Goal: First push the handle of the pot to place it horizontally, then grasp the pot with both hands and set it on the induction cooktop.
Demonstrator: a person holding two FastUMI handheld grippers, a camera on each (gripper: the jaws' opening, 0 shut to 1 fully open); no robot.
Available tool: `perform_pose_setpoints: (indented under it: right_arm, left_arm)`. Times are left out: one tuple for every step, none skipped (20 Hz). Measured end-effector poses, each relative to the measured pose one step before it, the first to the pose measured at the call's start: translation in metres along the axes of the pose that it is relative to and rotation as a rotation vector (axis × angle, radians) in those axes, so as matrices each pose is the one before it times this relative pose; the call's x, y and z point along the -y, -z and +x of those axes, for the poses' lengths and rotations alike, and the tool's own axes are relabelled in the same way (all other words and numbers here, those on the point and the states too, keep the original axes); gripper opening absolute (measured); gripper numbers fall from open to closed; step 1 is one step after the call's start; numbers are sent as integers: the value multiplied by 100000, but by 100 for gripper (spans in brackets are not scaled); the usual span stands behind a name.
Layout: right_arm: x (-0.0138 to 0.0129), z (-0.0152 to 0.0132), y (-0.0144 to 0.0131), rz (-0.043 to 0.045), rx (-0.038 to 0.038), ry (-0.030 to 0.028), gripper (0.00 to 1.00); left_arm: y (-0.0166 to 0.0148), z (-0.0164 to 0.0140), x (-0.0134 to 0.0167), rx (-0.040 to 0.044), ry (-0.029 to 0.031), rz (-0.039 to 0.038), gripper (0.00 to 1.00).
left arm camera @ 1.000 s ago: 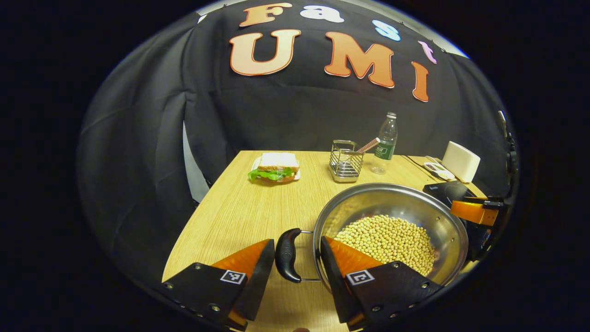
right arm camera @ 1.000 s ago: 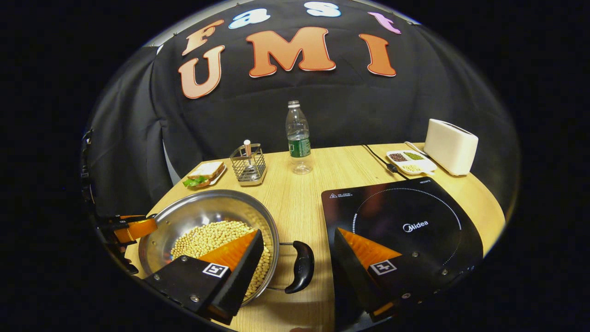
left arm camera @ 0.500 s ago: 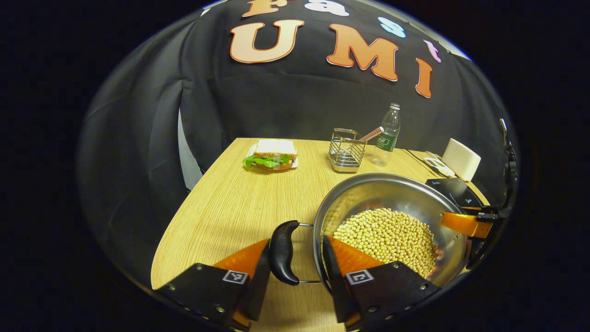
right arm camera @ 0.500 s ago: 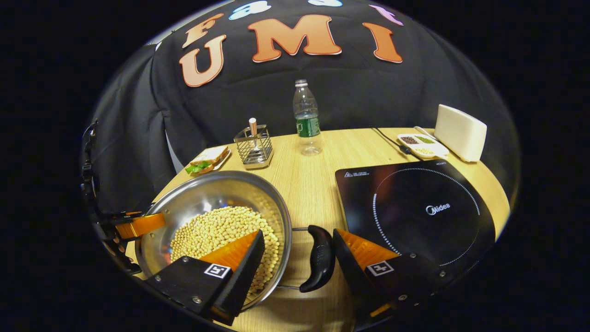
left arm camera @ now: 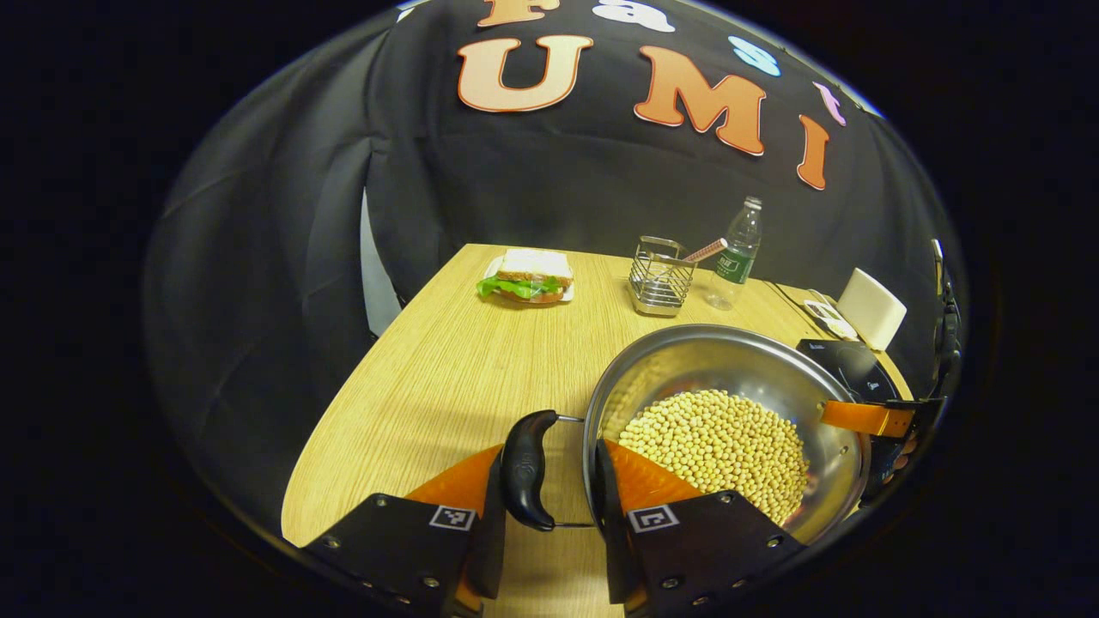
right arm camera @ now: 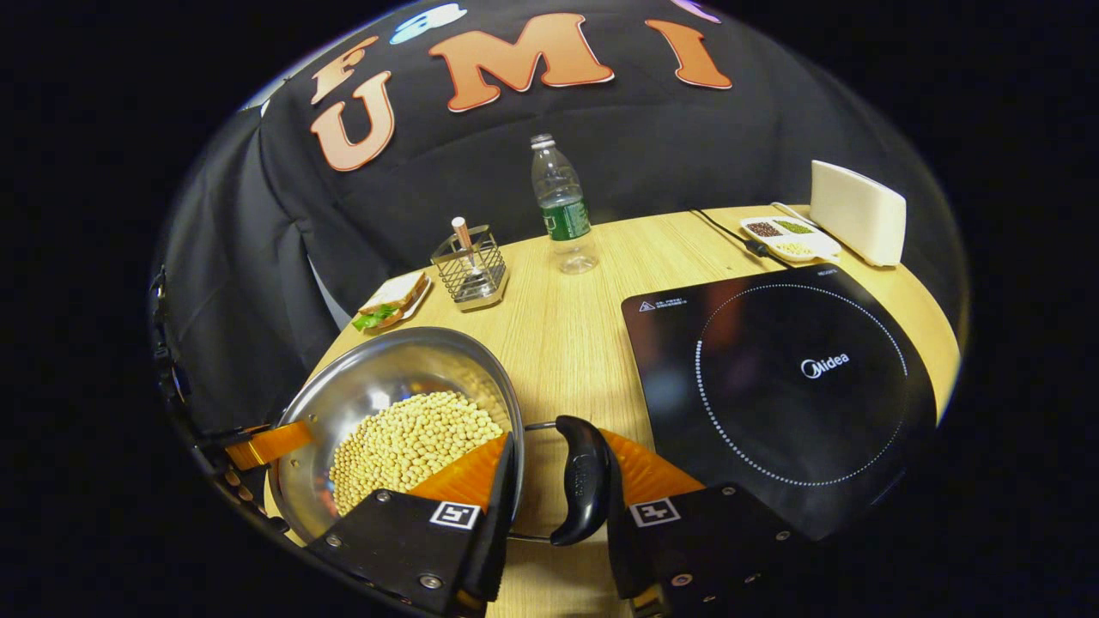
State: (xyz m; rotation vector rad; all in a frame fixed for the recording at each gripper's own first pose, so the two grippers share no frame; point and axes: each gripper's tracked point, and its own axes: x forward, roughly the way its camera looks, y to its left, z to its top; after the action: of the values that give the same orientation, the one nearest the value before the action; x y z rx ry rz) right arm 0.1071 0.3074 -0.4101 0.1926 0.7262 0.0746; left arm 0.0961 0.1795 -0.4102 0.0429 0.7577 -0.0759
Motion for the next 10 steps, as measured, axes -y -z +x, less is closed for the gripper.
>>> perform_pose_setpoints:
  right_arm:
    - [-70, -529, -362, 659, 693, -1085, 49]
    - [-184, -925, -207, 651, 623, -1138, 49]
    - [166, -551, -321, 176, 589, -648, 49]
    - [172, -603, -532, 220, 642, -442, 49]
    - [200, -673, -391, 95, 592, -346, 49]
    - [319, -618, -537, -21, 975, -226, 49]
    - [371, -553, -517, -13, 1066, -59, 49]
    - [362, -687, -367, 35, 782, -30, 49]
    - [416, -628, -429, 240, 887, -157, 49]
    - [437, -643, -421, 284, 948, -135, 44]
  left_arm:
    - [-348, -852, 173, 889, -677, 263, 51]
    - [-438, -792, 254, 1160, -709, 710, 47]
    - [-593, -719, 357, 1321, -678, 658, 49]
    - [-417, -846, 338, 939, -477, 696, 49]
    - [-494, -650, 462, 812, -251, 520, 46]
    - [-272, -666, 469, 724, -85, 412, 49]
    - [-312, -559, 554, 459, 99, 338, 49]
    - [-390, -675, 666, 457, 85, 263, 49]
    - [-575, -570, 766, 670, 199, 746, 49]
    - [-532, -355, 731, 934, 152, 780, 49]
